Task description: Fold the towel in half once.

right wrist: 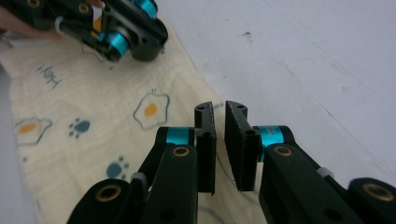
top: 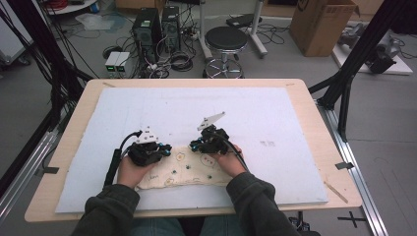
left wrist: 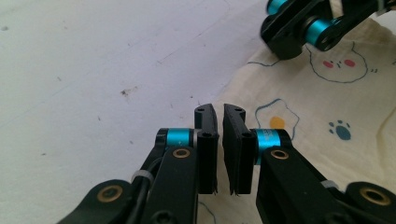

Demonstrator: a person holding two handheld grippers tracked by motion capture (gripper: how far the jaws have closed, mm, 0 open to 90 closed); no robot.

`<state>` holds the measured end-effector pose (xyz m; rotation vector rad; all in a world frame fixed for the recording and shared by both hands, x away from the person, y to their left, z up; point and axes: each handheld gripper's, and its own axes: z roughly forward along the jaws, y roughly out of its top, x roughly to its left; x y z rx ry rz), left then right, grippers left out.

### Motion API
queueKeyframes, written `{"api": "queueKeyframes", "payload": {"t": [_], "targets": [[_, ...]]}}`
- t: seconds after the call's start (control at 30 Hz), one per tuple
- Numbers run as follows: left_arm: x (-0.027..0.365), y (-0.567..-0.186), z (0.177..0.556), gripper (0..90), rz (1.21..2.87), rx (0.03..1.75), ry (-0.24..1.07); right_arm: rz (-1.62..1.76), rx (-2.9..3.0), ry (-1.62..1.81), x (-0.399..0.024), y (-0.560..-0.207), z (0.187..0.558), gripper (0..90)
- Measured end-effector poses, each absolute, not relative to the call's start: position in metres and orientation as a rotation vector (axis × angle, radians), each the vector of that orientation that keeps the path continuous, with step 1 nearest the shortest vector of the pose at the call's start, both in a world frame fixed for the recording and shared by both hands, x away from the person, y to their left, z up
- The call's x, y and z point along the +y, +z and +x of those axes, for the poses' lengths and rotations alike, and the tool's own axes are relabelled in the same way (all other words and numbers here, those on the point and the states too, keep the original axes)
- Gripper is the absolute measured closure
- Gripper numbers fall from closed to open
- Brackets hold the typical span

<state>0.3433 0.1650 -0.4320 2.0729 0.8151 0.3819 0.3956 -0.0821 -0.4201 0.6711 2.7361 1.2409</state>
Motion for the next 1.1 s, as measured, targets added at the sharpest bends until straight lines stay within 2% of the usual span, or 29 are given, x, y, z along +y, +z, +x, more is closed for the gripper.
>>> {"api": "queueKeyframes", "payload": {"t": [0.33,0.63,0.73,1.1], "targets": [[0.169,-0.441,0.350,82.7,2.137,0.862,0.400,0.696,2.801,1.134,-0.067,-0.434,0.403,83.0],[0.172,-0.444,0.349,82.6,2.107,0.866,0.395,0.702,2.806,1.153,-0.070,-0.437,0.404,83.4],[0.173,-0.442,0.348,80.2,2.099,0.852,0.411,0.696,2.810,1.159,-0.071,-0.435,0.402,79.6],[0.195,-0.430,0.338,76.9,2.043,0.864,0.429,0.746,2.740,1.190,-0.107,-0.422,0.397,79.5]]}}
